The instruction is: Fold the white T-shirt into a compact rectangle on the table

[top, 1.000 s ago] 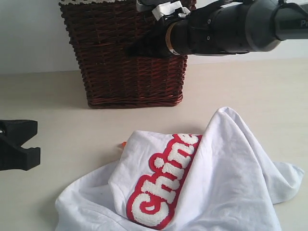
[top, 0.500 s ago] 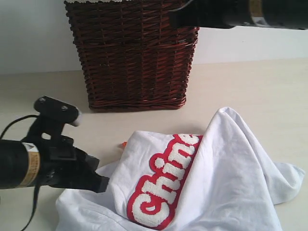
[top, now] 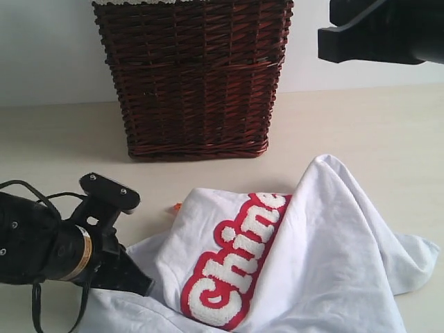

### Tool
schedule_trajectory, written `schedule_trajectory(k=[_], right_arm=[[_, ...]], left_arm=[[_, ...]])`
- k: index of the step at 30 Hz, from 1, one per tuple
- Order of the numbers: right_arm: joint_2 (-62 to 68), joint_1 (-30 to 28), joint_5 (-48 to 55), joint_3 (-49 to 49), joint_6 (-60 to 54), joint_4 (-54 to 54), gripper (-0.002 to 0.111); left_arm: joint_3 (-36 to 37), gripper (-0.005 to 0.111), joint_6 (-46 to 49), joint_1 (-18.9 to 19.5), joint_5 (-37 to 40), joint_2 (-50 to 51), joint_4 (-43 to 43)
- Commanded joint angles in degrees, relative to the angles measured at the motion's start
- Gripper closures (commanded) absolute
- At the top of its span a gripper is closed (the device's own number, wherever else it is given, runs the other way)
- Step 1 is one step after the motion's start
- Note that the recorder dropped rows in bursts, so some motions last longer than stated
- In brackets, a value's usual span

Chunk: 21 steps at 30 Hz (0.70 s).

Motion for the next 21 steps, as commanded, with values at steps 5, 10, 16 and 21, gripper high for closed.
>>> schedule_trajectory(k=[5,10,16,21], right_arm=[[-0.16,-0.25,0.26,0.89,-0.42,0.34,0.108],[-0.16,-0.25,0.26,0.89,-0.42,0.34,0.108],[-0.16,-0.25,0.52,0.86,-0.93,0.34,0.108],[-0.16,-0.25,0.66,0.86,-1.24,0.34,0.108]], left_arm=[[0.67,0.107,43.97,0.06,17.01,0.58,-41.83],[0.67,0.107,47.4,0.06,22.94,-0.21,-46.92],[3.46,0.107,50.02,-0.2,28.02,-3.5,-52.07],[6.99,0.107,48.75,-0.37,23.79,-9.19,-52.61]])
